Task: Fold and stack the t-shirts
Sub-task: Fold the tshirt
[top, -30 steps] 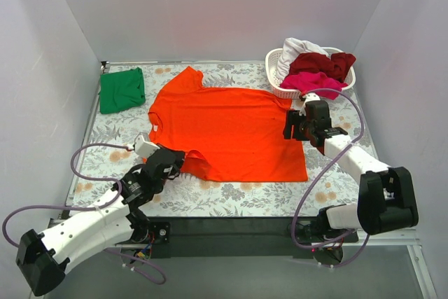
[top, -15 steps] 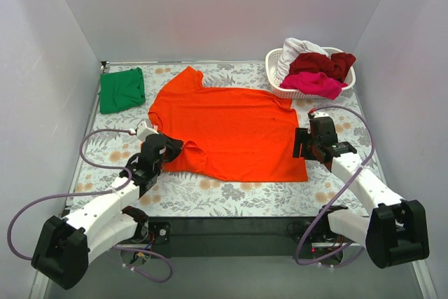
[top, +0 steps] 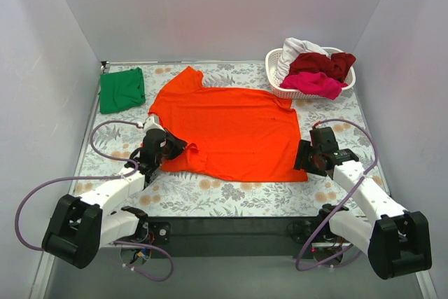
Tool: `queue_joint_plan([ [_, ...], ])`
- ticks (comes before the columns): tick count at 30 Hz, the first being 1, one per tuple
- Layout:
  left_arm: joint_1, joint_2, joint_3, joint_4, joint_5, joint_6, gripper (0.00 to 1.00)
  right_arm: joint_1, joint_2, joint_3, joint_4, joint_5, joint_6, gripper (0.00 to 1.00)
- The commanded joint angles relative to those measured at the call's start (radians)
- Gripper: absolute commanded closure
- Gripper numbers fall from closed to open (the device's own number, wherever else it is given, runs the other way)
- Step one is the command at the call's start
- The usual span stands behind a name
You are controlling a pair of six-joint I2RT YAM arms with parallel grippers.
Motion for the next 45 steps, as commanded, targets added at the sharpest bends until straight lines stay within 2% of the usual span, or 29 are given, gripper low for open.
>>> queue_joint_plan([
  [1, -0.001, -0.039, 0.036, 0.001, 0.022, 0.044, 1.00, 0.010, -0.001, -0.008, -0.044, -0.017, 0.059, 0.44],
  [8, 0.000, -0.101, 0.038, -0.055, -0.002, 0.064, 1.00, 0.024, 0.036, -0.006, -0.076, 0.005, 0.084, 0.45],
  [24, 0.000, -0.084, 0.039, -0.048, -0.014, 0.090, 1.00, 0.050, 0.102, -0.031, -0.067, 0.052, 0.121, 0.48],
  [28, 0.000, -0.082, 0.042, -0.051, -0.025, 0.097, 1.00, 0.053, 0.099, -0.029, -0.068, 0.060, 0.125, 0.59],
  [29, 0.000, -0.081, 0.044, -0.051, -0.027, 0.097, 1.00, 0.055, 0.094, -0.031, -0.068, 0.060, 0.124, 0.67],
  [32, 0.000, -0.081, 0.044, -0.054, -0.027, 0.098, 1.00, 0.056, 0.088, -0.031, -0.070, 0.058, 0.128, 0.77],
  [36, 0.000, -0.081, 0.042, -0.055, -0.027, 0.100, 1.00, 0.059, 0.091, -0.031, -0.070, 0.058, 0.133, 0.85],
  [40, -0.001, -0.076, 0.044, -0.055, -0.036, 0.106, 1.00, 0.062, 0.091, -0.029, -0.073, 0.054, 0.130, 0.98],
  [45, 0.000, -0.067, 0.051, -0.020, -0.047, 0.147, 1.00, 0.064, 0.097, 0.001, -0.071, 0.068, 0.105, 0.99],
])
